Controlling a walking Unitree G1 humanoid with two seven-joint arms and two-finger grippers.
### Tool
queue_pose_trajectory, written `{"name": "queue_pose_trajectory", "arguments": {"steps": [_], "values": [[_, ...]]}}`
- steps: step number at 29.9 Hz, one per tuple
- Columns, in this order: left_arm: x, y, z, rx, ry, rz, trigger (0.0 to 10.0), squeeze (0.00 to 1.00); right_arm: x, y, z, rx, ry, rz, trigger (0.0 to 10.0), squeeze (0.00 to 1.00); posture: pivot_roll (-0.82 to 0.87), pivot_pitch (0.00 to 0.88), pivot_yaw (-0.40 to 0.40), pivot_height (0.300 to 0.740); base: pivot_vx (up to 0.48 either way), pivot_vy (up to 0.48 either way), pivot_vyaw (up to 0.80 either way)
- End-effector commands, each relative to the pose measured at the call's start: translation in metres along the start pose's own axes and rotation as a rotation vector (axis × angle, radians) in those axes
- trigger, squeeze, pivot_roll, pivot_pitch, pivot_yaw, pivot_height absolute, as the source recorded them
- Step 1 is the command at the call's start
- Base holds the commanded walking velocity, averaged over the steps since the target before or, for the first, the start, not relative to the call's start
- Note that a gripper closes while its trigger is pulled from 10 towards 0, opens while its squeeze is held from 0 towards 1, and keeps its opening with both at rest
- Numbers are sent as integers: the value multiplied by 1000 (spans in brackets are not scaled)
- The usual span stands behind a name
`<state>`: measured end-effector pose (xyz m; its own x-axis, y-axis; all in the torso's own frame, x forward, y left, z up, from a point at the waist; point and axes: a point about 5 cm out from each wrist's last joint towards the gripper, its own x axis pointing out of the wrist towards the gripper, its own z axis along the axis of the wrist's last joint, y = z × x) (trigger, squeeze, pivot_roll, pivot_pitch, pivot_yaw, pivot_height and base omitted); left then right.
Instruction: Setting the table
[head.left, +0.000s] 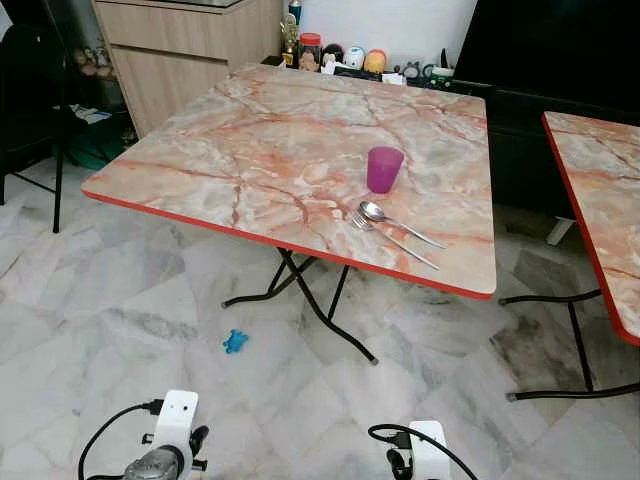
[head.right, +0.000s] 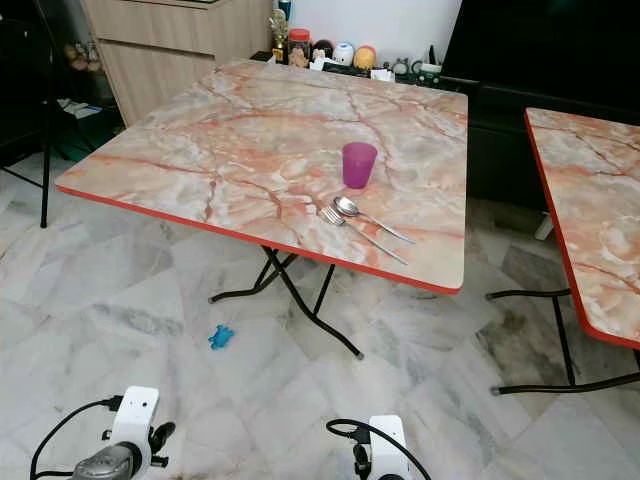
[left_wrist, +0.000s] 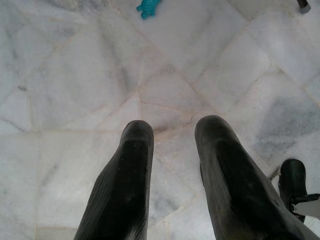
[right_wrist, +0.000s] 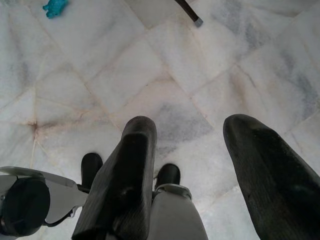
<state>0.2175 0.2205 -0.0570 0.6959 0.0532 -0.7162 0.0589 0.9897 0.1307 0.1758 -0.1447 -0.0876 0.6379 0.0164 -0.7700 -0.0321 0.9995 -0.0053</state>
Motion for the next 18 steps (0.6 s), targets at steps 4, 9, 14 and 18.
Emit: {"name": "queue_pose_trajectory", "arguments": {"steps": [4,9,14,18], "values": [[-2,-2,-9,-1,18,-3,10000,0,-1,-1,-2,9,3,-6,10000,0,138,0,-50,728,0,0,0],[-3,-3,-15,0,38,-5,10000,0,-1,-1,-3,11,4,-7,10000,0,134,0,-45,728,0,0,0],[-4,-4,-19,15,52,-11,10000,0,-1,0,-4,11,6,-7,10000,0,133,0,-43,728,0,0,0],[-5,-5,-23,7,65,-13,10000,0,-1,0,-4,10,9,-5,10000,0,130,0,-42,728,0,0,0]]}}
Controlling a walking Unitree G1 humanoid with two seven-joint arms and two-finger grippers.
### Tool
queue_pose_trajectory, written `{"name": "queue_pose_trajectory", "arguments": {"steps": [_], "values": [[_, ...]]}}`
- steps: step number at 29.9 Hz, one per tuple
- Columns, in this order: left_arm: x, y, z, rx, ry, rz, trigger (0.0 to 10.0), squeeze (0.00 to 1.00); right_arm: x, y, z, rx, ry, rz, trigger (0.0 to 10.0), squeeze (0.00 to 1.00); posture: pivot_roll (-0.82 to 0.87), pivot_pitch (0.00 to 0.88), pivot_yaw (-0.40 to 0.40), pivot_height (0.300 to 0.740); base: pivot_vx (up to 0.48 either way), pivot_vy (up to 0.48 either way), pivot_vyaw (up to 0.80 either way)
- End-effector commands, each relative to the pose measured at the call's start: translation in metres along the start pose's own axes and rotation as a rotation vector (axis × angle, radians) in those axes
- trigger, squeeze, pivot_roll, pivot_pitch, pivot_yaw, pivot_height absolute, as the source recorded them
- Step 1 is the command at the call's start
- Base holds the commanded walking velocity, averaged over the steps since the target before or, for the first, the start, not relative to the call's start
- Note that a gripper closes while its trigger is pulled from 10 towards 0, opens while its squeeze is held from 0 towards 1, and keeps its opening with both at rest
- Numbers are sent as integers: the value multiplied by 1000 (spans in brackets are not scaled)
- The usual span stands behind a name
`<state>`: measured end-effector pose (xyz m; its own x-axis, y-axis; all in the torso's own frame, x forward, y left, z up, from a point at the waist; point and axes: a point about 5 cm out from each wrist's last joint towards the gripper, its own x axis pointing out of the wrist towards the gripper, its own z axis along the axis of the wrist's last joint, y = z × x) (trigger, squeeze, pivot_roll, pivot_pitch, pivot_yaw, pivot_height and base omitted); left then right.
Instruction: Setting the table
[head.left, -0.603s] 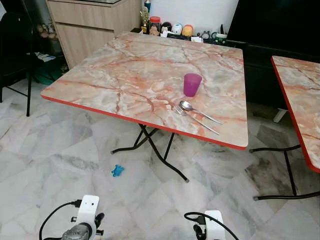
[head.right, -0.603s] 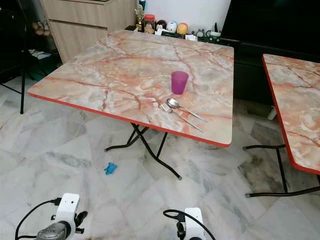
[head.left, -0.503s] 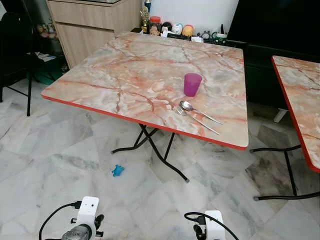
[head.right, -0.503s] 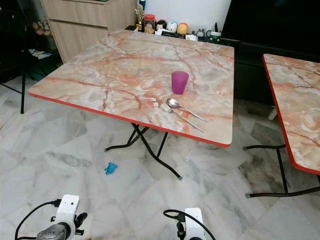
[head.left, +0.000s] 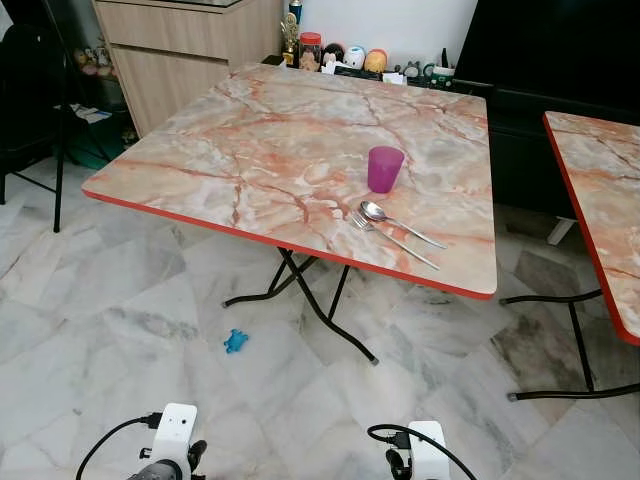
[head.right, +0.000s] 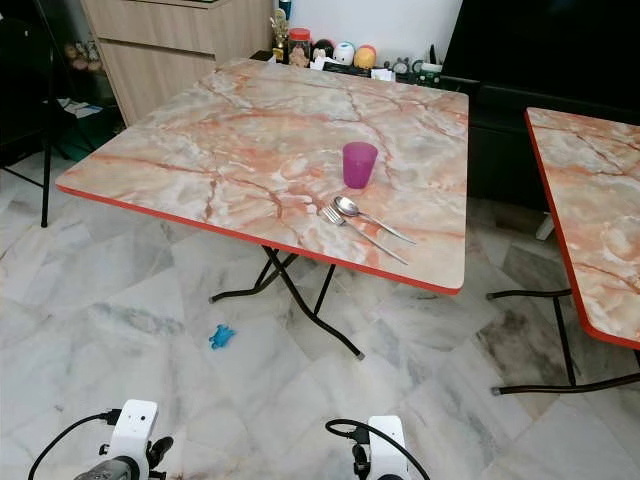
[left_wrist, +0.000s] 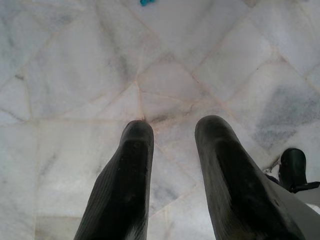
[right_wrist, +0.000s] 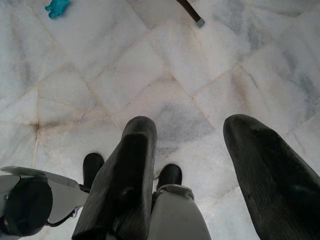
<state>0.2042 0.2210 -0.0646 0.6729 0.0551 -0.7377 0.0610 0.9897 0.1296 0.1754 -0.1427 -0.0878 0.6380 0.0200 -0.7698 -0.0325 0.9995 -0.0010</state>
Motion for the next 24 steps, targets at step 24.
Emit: {"name": "queue_pose_trajectory", "arguments": {"steps": [24], "values": [[-4,-7,-18,20,52,-26,10000,0,-15,-48,75,-35,-581,-182,10000,0,109,0,-38,728,0,0,0]]}}
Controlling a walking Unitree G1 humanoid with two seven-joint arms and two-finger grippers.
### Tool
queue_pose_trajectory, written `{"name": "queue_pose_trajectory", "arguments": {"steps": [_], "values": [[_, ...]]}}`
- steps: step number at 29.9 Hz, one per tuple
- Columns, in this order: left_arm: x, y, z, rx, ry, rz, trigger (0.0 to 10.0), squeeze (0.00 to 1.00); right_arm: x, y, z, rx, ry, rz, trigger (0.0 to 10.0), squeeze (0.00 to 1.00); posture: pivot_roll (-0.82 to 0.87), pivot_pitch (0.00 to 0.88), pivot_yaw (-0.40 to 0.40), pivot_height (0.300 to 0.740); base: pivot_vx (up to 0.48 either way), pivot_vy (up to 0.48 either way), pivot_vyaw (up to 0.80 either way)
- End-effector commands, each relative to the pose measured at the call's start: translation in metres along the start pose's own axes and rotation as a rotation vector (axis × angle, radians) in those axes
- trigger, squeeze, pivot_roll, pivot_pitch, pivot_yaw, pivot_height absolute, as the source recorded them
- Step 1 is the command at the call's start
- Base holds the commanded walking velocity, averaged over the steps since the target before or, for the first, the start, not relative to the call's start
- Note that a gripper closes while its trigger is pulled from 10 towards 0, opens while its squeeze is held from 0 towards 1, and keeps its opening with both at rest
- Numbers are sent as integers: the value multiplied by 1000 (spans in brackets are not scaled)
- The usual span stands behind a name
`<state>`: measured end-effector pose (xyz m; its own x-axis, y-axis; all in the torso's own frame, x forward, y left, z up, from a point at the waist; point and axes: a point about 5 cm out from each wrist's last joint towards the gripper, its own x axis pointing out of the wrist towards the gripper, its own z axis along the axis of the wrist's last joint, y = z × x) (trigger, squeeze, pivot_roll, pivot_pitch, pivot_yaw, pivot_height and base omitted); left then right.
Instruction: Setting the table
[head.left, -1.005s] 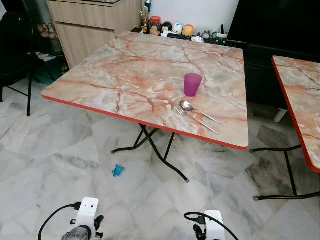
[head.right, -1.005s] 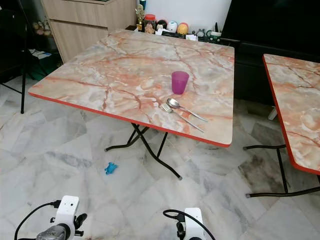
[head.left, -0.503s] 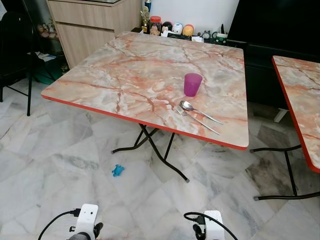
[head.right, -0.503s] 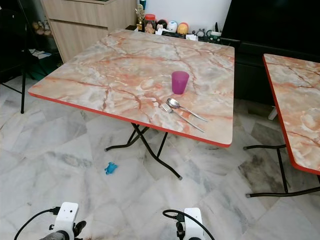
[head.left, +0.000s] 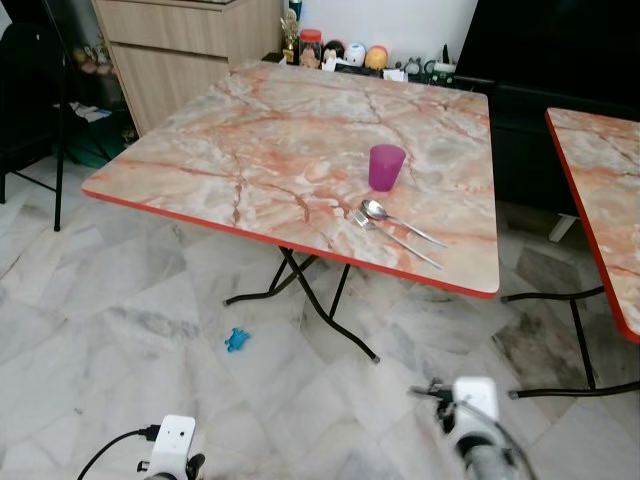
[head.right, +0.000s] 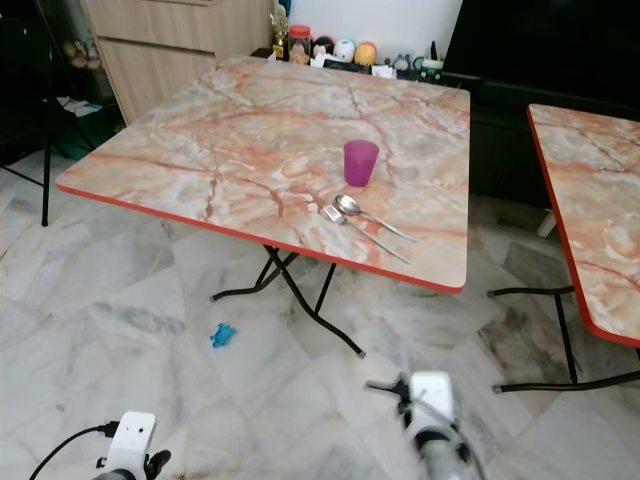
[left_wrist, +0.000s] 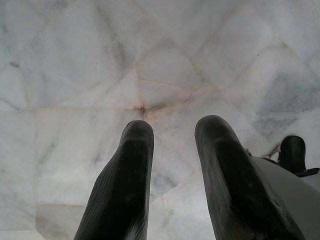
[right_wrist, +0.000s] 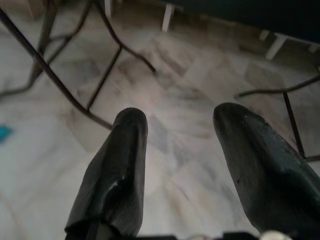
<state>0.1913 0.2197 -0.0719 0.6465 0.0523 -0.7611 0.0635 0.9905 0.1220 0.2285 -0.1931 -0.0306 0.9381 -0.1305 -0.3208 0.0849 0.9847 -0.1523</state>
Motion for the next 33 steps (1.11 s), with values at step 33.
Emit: {"name": "queue_pose_trajectory", "arguments": {"steps": [33], "values": [[1,6,7,-30,-16,38,10000,0,30,-4,167,45,-633,50,10000,0,121,0,-26,728,0,0,110]]}}
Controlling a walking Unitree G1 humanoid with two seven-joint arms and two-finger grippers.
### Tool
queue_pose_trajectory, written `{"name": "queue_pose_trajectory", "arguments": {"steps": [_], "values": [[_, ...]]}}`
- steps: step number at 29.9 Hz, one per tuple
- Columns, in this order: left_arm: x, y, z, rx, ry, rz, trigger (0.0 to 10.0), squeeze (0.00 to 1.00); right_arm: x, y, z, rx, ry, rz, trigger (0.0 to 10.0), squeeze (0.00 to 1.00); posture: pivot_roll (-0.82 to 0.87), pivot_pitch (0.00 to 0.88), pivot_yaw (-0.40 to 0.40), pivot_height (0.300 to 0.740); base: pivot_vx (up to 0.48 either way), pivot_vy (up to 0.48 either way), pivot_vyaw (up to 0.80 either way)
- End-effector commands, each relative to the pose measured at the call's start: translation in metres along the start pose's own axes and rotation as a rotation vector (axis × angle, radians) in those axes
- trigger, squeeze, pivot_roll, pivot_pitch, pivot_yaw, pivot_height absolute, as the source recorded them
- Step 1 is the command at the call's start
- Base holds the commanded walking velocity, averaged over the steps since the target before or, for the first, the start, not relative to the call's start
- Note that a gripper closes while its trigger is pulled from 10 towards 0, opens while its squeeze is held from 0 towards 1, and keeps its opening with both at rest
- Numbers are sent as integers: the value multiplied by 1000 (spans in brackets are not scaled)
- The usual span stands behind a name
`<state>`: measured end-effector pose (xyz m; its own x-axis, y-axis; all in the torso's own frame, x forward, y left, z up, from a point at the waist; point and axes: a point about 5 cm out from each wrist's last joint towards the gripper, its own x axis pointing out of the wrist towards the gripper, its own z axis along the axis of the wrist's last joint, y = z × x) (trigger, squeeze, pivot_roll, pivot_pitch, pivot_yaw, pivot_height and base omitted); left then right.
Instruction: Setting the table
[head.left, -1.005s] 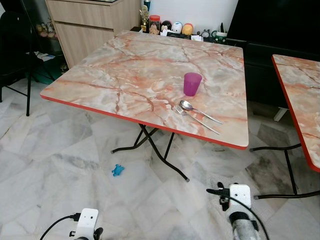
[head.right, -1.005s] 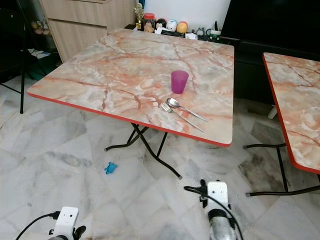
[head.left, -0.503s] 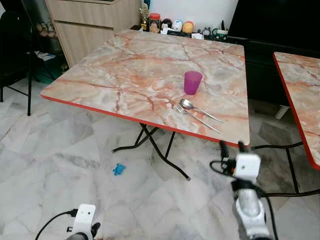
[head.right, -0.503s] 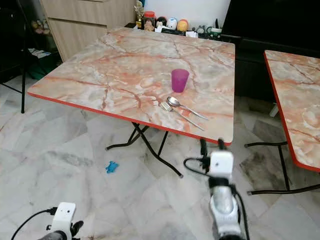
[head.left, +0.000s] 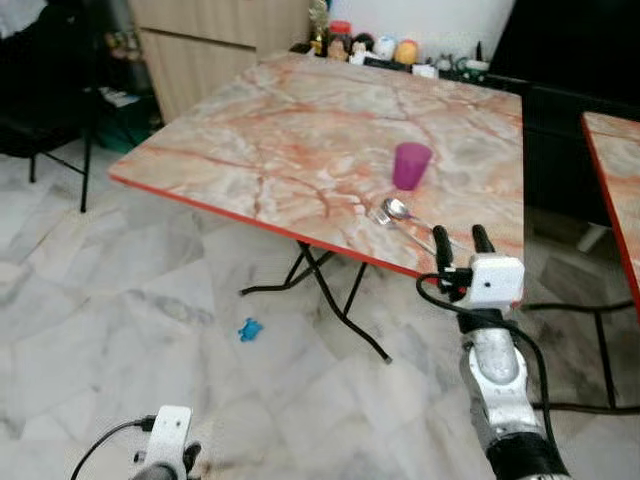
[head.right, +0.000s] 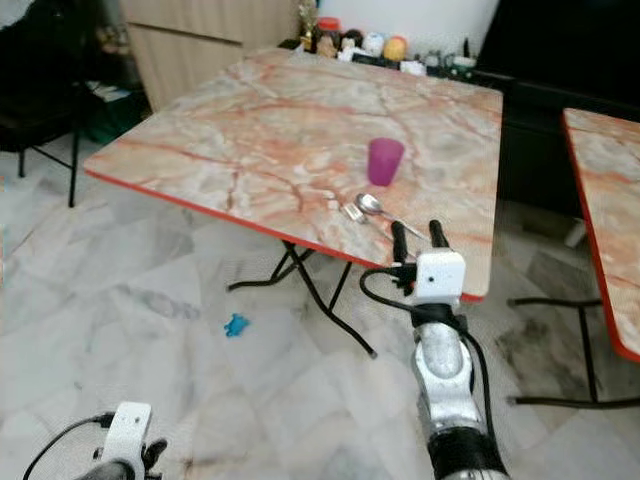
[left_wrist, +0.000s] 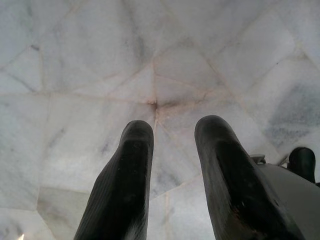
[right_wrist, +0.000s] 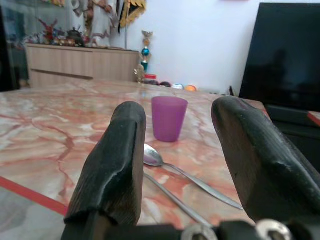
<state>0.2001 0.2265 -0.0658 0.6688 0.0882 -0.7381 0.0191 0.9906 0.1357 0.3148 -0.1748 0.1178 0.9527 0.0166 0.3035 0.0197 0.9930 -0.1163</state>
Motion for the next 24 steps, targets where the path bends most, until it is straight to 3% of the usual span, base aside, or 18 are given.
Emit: {"name": "queue_pose_trajectory", "arguments": {"steps": [1,7,15,20,24], "values": [[0,-2,-3,-5,13,-1,10000,0,-4,-7,-1,4,17,-20,10000,0,121,0,-26,728,0,0,0],[0,-1,-2,-5,11,0,10000,0,-3,-4,-1,13,25,-9,10000,0,123,0,-24,728,0,0,0],[0,-1,-2,-8,10,0,10000,0,-2,2,2,8,24,19,10000,0,124,0,-25,728,292,0,0],[-1,-2,-5,-6,22,0,10000,0,-2,3,2,3,24,24,10000,0,124,0,-26,728,313,0,799],[-1,-1,-8,-9,32,2,10000,0,-3,0,1,25,38,2,10000,0,125,0,-26,728,311,0,209]]}}
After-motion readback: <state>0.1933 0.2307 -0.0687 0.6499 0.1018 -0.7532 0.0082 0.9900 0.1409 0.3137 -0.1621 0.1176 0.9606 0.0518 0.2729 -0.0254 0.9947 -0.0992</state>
